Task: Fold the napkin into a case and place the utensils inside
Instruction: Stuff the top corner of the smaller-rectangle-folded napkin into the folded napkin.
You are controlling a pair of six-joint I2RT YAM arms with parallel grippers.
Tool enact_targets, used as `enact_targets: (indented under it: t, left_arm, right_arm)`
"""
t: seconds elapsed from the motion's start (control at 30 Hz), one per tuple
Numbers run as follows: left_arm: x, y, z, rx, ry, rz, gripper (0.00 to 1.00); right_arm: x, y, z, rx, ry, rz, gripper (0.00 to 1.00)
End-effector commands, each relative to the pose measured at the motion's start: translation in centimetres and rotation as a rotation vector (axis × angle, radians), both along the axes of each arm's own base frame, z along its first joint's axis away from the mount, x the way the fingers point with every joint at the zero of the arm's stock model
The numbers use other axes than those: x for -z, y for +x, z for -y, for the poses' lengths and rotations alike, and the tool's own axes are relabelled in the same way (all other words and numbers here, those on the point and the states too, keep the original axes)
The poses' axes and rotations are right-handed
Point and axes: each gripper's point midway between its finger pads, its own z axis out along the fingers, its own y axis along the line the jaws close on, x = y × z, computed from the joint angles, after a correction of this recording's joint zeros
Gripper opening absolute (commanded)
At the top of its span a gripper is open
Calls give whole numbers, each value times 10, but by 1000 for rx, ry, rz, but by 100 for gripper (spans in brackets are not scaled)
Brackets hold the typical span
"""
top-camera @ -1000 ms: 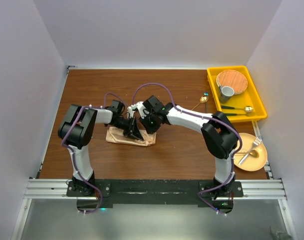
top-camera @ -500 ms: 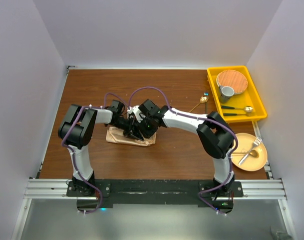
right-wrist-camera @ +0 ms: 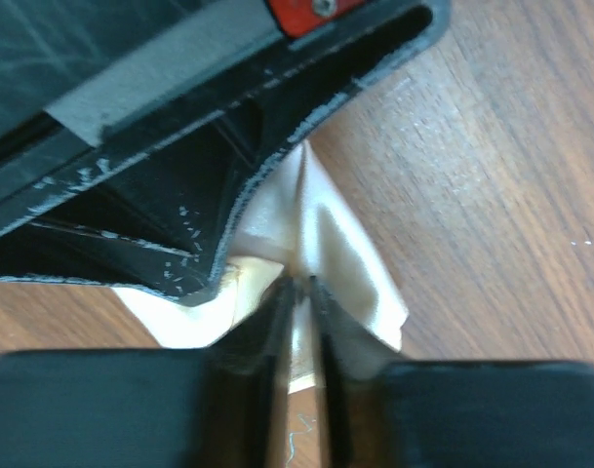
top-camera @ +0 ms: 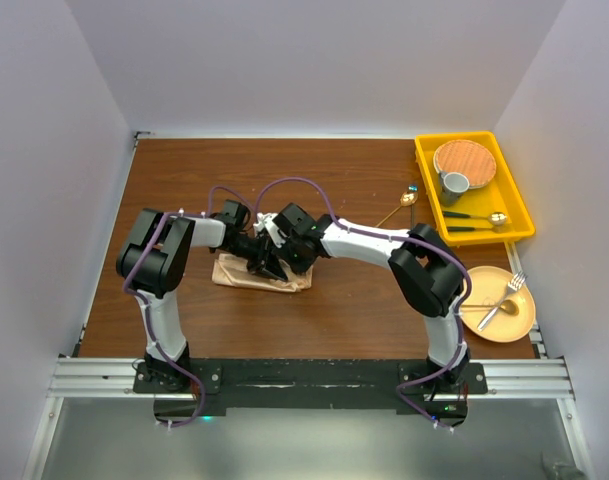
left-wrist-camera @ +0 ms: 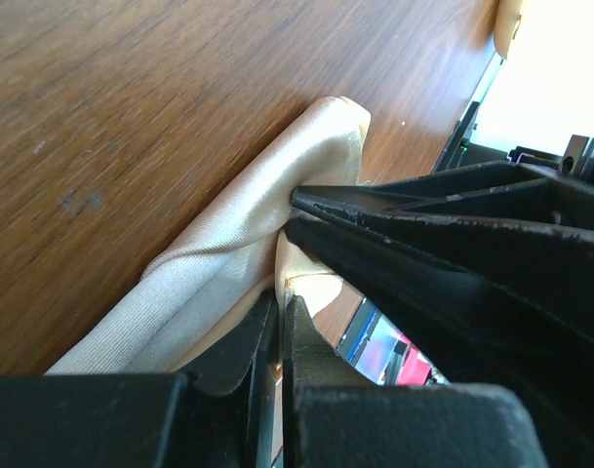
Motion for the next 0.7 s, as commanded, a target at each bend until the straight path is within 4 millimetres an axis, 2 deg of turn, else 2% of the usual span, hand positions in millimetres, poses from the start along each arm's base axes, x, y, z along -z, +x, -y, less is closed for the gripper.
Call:
enact_targets:
  t: [0.0, 0.03, 0.13, 0.3, 0.67]
  left_arm:
    - [32, -7, -13, -15, 119, -19, 0]
    - [31, -7, -13, -14, 117, -18, 0]
    - [32, -7, -13, -15, 120, -17, 0]
    - [33, -7, -14, -16, 123, -18, 0]
    - [29, -3, -13, -15, 120, -5, 0]
  right_arm:
    - [-23, 11, -7, 4, 15, 57, 3]
    - [-26, 11, -10, 3, 27, 52, 0]
    - [-46, 14, -18, 3, 67, 67, 0]
    - [-64, 16, -17, 2, 90, 94, 0]
    - [-61, -7, -8, -59, 91, 27, 0]
